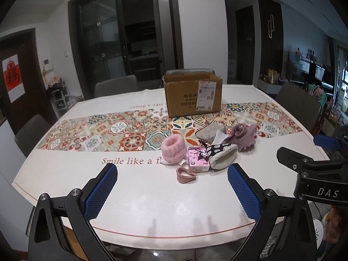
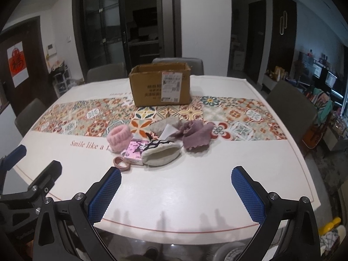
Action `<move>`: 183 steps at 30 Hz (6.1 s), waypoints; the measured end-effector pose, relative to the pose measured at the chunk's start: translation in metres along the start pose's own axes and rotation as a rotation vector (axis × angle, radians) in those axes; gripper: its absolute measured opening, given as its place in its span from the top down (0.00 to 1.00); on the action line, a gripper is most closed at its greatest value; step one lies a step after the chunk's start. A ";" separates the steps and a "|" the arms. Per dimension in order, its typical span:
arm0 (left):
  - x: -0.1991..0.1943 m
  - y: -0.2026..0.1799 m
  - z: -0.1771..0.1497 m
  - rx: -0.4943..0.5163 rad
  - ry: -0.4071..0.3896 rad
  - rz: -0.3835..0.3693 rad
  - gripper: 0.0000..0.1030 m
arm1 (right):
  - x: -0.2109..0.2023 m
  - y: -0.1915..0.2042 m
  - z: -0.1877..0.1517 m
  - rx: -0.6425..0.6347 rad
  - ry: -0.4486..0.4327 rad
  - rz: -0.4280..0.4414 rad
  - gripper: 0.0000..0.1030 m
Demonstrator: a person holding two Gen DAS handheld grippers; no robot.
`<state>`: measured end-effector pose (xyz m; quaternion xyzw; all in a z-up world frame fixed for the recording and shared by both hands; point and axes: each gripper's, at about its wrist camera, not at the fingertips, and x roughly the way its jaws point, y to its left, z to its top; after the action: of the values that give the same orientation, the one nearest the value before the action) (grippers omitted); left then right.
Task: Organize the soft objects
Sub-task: 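Move both tools toward the pile, right tool toward the dotted slipper, then grasp the pink hair tie with left tool while right tool grasps dotted slipper, then carry the hair tie and dotted slipper with both tools over the cardboard box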
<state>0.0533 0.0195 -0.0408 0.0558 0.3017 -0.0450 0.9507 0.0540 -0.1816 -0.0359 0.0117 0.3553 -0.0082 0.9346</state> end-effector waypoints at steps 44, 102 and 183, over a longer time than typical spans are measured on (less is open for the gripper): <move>0.195 0.005 -0.020 0.029 0.383 -0.131 0.11 | 0.205 0.026 0.043 -0.067 0.342 0.088 0.01; 0.202 -0.008 -0.016 -0.069 0.350 -0.079 0.87 | 0.247 0.019 0.032 -0.149 0.450 0.267 0.67; 0.230 0.000 0.243 0.056 -0.202 -0.108 0.87 | 0.189 0.000 0.254 -0.002 -0.178 0.229 0.73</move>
<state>0.3786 -0.0247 0.0235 0.0610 0.2054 -0.1101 0.9706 0.3639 -0.1895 0.0283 0.0503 0.2673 0.0978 0.9573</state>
